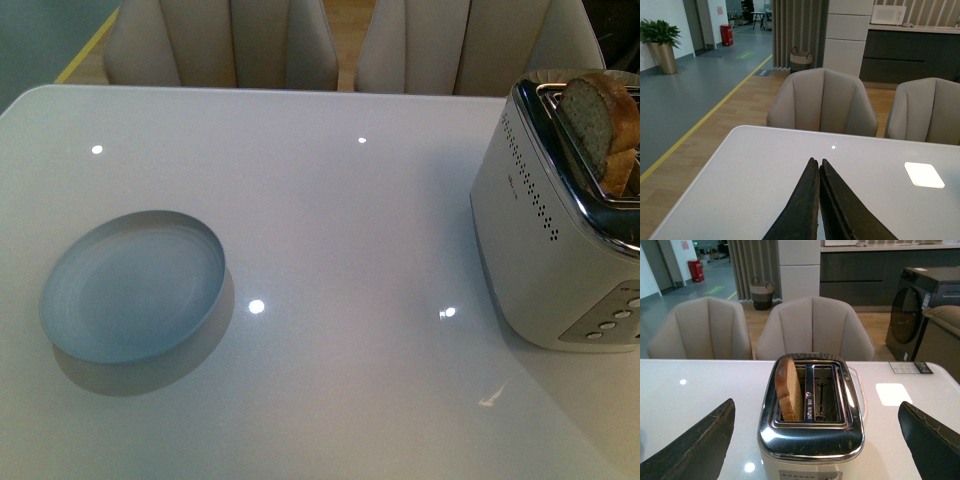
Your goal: Left arm holds plate, right arm toasts bread
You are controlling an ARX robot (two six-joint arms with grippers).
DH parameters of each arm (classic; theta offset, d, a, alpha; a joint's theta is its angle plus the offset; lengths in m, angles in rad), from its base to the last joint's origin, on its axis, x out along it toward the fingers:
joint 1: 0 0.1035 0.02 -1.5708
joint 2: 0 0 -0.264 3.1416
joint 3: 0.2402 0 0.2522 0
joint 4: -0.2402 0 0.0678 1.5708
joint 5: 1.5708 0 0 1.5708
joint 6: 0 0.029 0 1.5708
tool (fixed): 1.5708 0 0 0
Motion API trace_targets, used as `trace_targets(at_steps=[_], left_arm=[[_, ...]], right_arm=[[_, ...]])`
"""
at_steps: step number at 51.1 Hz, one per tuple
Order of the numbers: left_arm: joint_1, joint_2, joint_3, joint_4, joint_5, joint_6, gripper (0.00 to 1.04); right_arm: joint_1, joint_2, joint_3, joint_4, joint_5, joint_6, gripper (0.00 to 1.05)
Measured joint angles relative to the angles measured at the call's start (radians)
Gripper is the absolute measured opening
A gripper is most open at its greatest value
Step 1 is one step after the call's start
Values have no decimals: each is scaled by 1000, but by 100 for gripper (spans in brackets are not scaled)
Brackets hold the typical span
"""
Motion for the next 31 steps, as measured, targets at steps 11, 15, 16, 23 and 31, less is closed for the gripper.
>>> trace_targets(at_steps=[11, 15, 16, 23, 31], left_arm=[[0, -79, 0, -77, 0, 0, 3], [0, -109, 0, -106, 0, 1, 3], [0, -112, 0, -110, 0, 2, 3], [0, -162, 0, -159, 0, 2, 3], [0, -205, 0, -203, 0, 2, 3]], right_arm=[[0, 0, 0, 0, 0, 0, 96], [0, 0, 0, 0, 0, 0, 96], [0, 0, 0, 0, 0, 0, 96], [0, 0, 0, 0, 0, 0, 96], [0, 0, 0, 0, 0, 0, 96]])
